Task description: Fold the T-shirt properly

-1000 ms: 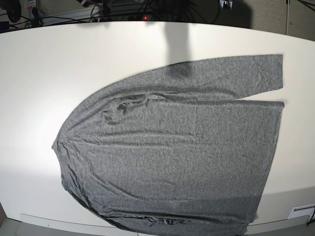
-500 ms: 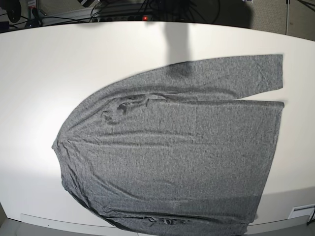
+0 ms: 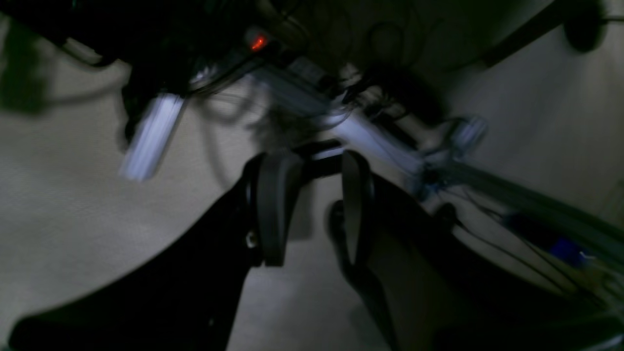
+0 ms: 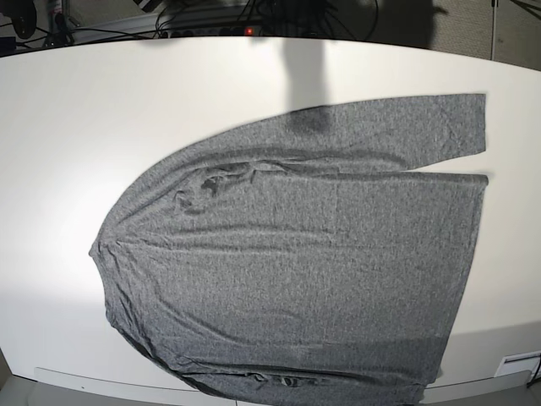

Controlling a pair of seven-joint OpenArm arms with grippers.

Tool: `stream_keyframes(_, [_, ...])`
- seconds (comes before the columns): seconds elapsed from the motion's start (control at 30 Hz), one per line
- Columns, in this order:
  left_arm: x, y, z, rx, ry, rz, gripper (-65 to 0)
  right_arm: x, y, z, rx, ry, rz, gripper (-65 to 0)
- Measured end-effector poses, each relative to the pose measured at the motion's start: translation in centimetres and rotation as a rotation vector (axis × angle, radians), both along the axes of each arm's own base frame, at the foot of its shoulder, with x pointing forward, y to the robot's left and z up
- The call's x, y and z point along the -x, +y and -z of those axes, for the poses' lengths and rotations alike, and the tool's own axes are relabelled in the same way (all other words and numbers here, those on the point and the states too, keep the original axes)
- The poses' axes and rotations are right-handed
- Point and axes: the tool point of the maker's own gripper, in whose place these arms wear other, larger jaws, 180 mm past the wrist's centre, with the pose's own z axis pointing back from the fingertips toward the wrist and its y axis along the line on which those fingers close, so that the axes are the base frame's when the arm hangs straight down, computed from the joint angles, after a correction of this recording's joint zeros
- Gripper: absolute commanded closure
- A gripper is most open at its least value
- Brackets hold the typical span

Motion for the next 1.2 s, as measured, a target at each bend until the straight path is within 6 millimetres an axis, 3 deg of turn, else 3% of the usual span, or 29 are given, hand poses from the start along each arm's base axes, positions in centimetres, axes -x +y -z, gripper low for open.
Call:
stream_keyframes(0.13, [-2.0, 1.7, -3.3, -0.064, -0.055, 0.118, -20.1, -2.3, -1.6, -2.8, 0.079, -0.043, -0.025, -19.3])
stream_keyframes(0.3, [-6.1, 1.8, -7.5, -0.140, -0.150, 0.261, -20.1, -6.0, -2.3, -5.9, 0.206, -0.129, -0.119, -19.3])
stream_keyframes(0.47, [-10.0, 0.8, -10.7, -0.210, -0.257, 0.417, -20.1, -8.7, -1.7, -8.0, 0.252, -0.234, -0.227, -19.3])
stream_keyframes(0.67, [-13.3, -1.4, -12.3, -0.125, -0.341, 0.628, -20.1, -11.0, -1.9, -8.4, 0.291, -0.276, -0.317, -19.3])
stream_keyframes(0.8, [-14.5, -1.5, -12.4, -0.195, -0.330, 0.822, -20.1, -12.5, -1.1, -8.0, 0.278, -0.279, -0.370, -19.3])
stream_keyframes(0.97, [-16.9, -1.0, -12.7, -0.306, -0.353, 0.903, -21.8, -14.8, -0.5, -7.9, 0.272, -0.301, -0.415, -19.3])
stream_keyframes(1.03, [-17.3, -1.3, -11.7, -0.340, -0.326, 0.939, -24.5, -15.4, -0.4, -8.0, 0.273, -0.310, -0.426, -19.3])
stream_keyframes(1.2, [-16.4, -3.5, -6.9, -0.286, -0.215, 1.004, -25.9, -16.5, -0.4, -8.3, 0.276, -0.336, -0.413, -19.3])
